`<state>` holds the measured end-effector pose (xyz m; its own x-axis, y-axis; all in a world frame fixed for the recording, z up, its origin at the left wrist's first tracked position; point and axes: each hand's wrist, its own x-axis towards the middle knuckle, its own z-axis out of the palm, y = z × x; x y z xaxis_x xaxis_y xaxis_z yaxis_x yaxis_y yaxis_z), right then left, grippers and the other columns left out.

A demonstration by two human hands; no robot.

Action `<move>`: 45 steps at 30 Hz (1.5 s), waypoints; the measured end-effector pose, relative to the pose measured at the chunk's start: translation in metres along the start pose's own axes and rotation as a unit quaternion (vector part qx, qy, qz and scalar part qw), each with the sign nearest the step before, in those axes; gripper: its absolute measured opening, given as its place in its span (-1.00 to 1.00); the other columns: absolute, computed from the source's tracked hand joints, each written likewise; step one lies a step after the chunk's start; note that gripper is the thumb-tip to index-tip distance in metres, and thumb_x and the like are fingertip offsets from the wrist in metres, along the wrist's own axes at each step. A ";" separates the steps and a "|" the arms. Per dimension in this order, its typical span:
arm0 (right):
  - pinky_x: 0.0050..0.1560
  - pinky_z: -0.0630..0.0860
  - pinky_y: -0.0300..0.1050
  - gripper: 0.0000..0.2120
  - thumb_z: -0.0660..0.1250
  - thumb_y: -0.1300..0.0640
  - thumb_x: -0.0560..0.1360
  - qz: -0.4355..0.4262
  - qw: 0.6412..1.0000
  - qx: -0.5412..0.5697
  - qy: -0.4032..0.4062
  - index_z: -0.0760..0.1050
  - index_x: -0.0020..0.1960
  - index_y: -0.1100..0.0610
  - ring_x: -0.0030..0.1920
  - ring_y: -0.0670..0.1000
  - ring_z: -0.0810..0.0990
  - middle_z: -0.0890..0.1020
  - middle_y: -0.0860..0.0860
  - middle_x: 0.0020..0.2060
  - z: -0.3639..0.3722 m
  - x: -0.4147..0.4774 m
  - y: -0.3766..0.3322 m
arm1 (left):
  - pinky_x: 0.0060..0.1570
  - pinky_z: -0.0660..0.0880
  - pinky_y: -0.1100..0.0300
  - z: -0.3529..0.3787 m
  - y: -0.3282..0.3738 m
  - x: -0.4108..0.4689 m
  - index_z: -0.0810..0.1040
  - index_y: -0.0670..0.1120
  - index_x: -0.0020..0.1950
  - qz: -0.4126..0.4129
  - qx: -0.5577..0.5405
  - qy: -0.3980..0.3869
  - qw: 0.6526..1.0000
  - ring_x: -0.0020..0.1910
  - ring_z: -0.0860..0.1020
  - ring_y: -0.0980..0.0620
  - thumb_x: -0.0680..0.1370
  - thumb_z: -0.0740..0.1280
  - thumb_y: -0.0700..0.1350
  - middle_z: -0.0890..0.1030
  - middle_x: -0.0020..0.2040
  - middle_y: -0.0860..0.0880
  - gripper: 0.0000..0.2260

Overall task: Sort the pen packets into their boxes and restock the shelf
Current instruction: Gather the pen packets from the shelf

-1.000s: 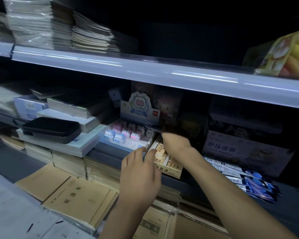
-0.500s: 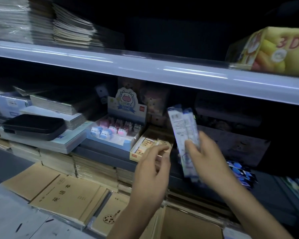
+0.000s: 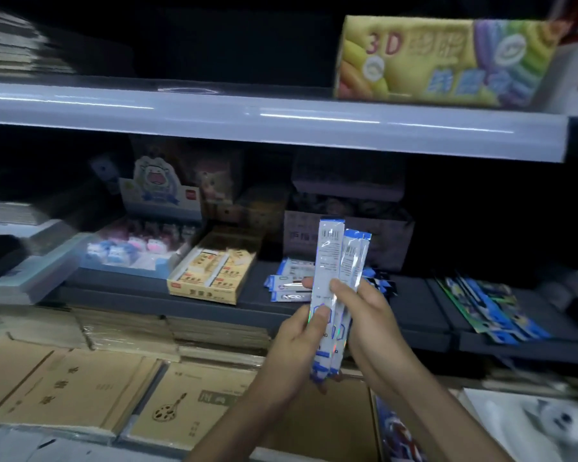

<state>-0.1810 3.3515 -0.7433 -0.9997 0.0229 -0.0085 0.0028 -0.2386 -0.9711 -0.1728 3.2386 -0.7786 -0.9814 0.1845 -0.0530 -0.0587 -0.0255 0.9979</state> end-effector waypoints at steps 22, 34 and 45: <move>0.51 0.29 0.34 -0.32 0.43 0.26 0.41 -0.442 0.542 -0.713 0.046 0.41 0.53 0.23 0.51 0.35 0.35 0.39 0.29 0.48 -0.121 -0.047 0.015 | -0.53 0.28 0.25 -0.016 0.017 -0.005 0.55 -0.14 0.14 -0.126 0.082 -0.292 0.945 -0.38 0.52 0.02 0.67 0.31 -0.17 0.59 -0.18 -0.13 -0.91; -0.44 0.28 -0.15 -0.63 0.57 0.34 0.28 -0.282 0.690 -0.667 -0.025 0.46 -0.06 0.13 -0.44 0.09 0.52 0.50 -0.01 -0.37 -0.122 -0.040 0.037 | -0.42 0.60 0.20 -0.015 0.039 0.000 0.64 -0.27 0.26 -0.236 -0.058 -0.256 0.936 -0.29 0.69 -0.07 0.63 0.14 0.32 0.68 0.01 -0.29 -0.32; 0.27 0.61 0.02 -0.52 0.52 -0.18 0.48 0.163 0.975 -0.079 -0.127 0.61 0.25 0.12 0.12 0.03 0.74 0.78 0.03 0.02 -0.097 -0.057 0.028 | -0.29 0.42 0.14 0.041 0.003 -0.002 0.67 -0.02 -0.18 -0.030 0.020 -0.163 0.986 -0.34 0.49 -0.08 0.65 0.34 0.03 0.59 -0.29 -0.09 -0.74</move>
<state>-0.1212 3.4381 -0.7929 -0.9189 -0.2749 -0.2829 0.3051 -0.0407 -0.9515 -0.1636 3.2788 -0.7737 -0.8648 0.4913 -0.1033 -0.1001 0.0329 0.9944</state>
